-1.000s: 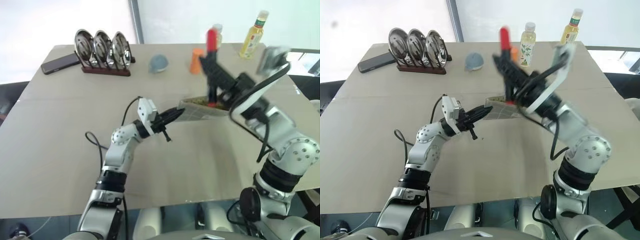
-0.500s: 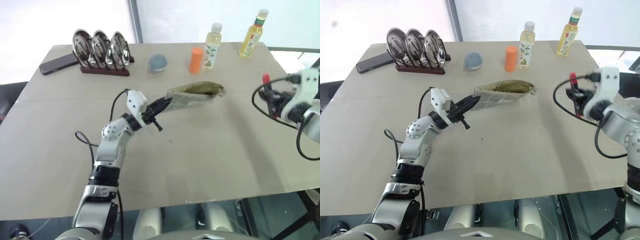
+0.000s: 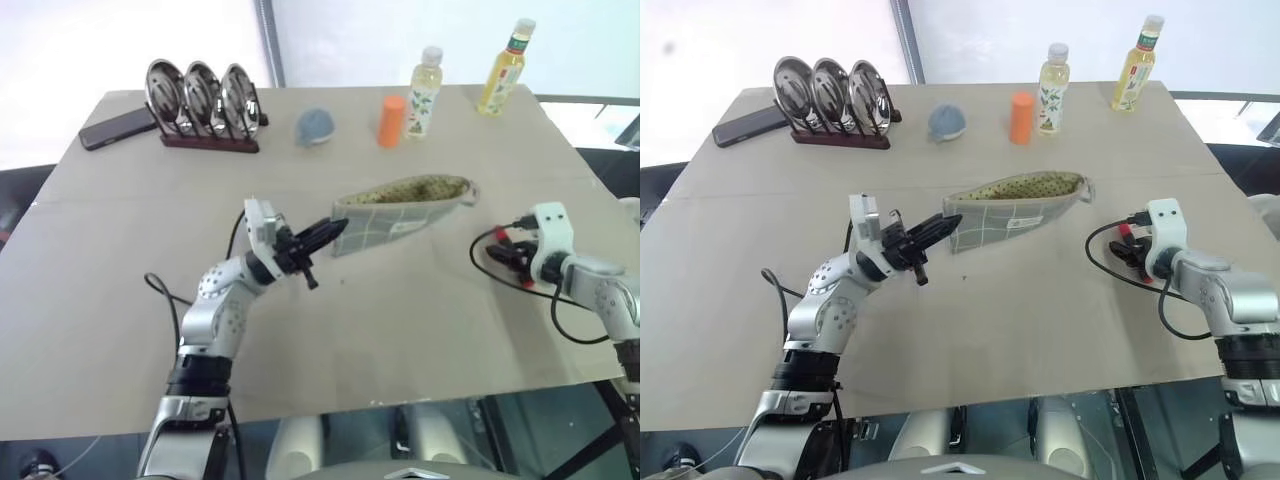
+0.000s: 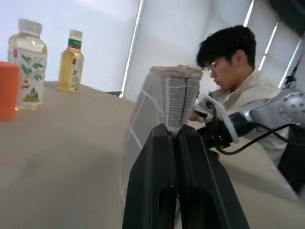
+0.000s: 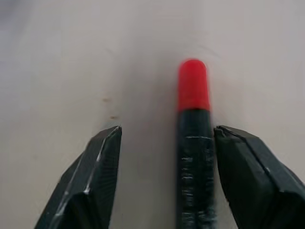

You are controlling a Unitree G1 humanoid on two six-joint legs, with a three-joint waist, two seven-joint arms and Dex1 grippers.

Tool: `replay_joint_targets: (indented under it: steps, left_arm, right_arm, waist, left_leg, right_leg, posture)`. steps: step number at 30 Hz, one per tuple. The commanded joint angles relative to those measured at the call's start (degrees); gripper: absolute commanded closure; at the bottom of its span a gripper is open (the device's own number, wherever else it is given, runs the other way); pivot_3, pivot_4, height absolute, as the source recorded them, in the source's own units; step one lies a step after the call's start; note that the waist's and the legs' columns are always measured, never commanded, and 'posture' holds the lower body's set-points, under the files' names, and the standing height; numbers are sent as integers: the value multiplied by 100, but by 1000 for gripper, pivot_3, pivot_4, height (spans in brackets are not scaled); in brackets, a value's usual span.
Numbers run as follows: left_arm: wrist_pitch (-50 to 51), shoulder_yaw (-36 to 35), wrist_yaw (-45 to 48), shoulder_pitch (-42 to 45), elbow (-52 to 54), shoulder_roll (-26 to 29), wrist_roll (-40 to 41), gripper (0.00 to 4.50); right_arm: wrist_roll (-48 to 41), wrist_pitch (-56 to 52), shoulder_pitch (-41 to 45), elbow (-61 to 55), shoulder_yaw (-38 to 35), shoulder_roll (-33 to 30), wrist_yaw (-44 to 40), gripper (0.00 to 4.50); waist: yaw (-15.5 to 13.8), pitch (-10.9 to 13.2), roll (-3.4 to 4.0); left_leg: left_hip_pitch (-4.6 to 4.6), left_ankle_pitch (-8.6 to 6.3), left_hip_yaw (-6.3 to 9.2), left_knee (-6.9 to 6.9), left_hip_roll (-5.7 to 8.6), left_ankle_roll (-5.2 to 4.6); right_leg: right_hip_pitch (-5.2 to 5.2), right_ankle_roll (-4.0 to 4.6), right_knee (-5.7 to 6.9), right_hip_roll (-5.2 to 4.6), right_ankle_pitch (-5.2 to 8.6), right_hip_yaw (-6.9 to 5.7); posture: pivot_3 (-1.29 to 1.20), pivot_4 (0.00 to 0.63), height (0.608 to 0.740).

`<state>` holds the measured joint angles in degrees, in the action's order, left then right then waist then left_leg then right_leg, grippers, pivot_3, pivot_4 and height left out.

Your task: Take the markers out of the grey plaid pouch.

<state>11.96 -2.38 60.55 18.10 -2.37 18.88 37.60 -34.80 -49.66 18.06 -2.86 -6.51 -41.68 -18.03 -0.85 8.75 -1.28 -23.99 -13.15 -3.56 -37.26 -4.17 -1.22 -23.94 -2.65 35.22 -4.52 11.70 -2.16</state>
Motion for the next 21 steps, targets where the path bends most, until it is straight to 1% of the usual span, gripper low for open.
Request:
replay_joint_targets:
  steps: [1, 4, 6, 8, 9, 11, 15, 21]
  left_arm:
    - [242, -85, 160, -151, 379, 107, 251, 4500]
    - [302, -20, 349, -294, 394, 150, 257, 4500]
    - [300, 15, 442, -324, 331, 141, 224, 4500]
    - [281, 48, 527, -311, 259, 127, 182, 4500]
    - [294, 54, 562, -302, 238, 110, 195, 4500]
    - [320, 66, 615, -284, 232, 83, 220, 4500]
    - [436, 61, 697, -278, 304, 61, 288, 4500]
    - [497, 62, 951, -392, 426, 111, 357, 4500]
  right_arm:
    - [-122, 207, -177, -1153, -802, -497, -431, 1663]
    - [-591, 14, -109, -1932, -1404, -761, -722, 1663]
    - [-1039, -289, 151, -2401, -1464, -814, -769, 1663]
    - [-1338, -527, 395, -2732, -1282, -726, -709, 2171]
    - [-1384, -582, 498, -2891, -1076, -659, -694, 2448]
    - [-1434, -669, 687, -3151, -640, -496, -650, 3326]
    - [-1239, -742, 899, -3268, 66, -212, -551, 3326]
    - [-837, -730, 982, -3051, 647, -366, -890, 3326]
  waist:
    - [1, 3, 6]
    - [3, 5, 8]
    - [18, 5, 7]
    - [32, 4, 5]
    - [27, 3, 5]
    - [19, 3, 4]
    - [5, 3, 5]
    - [6, 3, 5]
  left_leg:
    - [0, 0, -1, 0, 0, 0]
    - [-2, 0, -1, 0, 1, 0]
    - [0, 0, -1, 0, -1, 0]
    - [3, 0, 0, 0, -5, 0]
    - [4, 0, 4, 0, -8, 0]
    - [5, 0, 9, 0, -9, 0]
    - [-2, 0, 6, -3, -6, 0]
    - [-20, 0, 9, -4, 2, 0]
  right_leg:
    - [0, -7, -1, 0, -2, 0]
    - [2, -6, -14, -1, 0, 0]
    - [4, 1, -19, 2, 9, 0]
    - [4, -6, -19, 6, 15, 0]
    - [4, -6, -18, 12, 16, 0]
    - [5, -3, -16, 14, 15, -2]
    - [4, 12, -19, 9, 6, 0]
    - [1, 12, -31, 5, 5, 0]
  posture:
    - [0, 150, 740]
    - [0, 150, 740]
    - [0, 150, 740]
    - [0, 150, 740]
    - [0, 150, 740]
    - [0, 150, 740]
    - [0, 150, 740]
    - [0, 150, 740]
